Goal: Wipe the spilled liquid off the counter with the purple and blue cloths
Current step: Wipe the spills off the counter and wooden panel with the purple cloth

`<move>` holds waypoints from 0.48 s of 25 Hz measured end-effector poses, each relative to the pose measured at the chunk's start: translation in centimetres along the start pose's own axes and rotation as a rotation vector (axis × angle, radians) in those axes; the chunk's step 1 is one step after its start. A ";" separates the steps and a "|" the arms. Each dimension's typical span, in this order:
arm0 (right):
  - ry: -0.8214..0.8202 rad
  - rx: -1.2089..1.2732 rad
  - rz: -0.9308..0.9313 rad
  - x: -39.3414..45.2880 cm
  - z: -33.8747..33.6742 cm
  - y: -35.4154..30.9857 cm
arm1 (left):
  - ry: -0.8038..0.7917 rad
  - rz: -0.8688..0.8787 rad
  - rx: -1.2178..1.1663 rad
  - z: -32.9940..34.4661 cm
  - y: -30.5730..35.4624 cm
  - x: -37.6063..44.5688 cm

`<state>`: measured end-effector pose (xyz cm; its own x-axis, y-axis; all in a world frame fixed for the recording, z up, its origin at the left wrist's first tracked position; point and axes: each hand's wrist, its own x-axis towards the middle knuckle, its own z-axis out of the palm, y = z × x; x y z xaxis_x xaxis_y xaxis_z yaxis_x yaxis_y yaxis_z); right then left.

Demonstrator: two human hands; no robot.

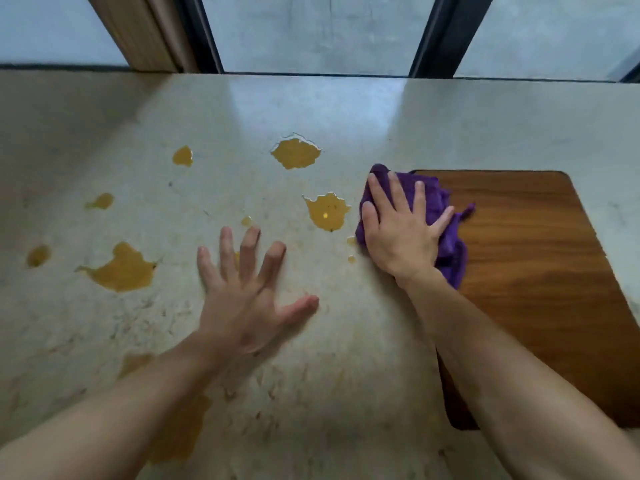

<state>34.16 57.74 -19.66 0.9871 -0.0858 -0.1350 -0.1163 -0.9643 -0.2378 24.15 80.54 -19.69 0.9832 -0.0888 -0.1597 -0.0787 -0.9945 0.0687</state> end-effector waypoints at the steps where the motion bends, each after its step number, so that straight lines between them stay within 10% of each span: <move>1: -0.004 0.012 0.009 4.4 -0.6 -0.4 | -0.001 0.002 0.007 -0.1 0.0 0.1; 12: -0.072 -0.001 -0.204 26.3 -3.8 -5.1 | 0.123 0.025 0.008 1.1 -0.6 0.3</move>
<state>61.14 59.46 -18.33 0.9799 0.1290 -0.1524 0.0849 -0.9600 -0.2667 24.35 81.04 -20.89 0.9936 -0.1070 -0.0358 -0.1046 -0.9925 0.0630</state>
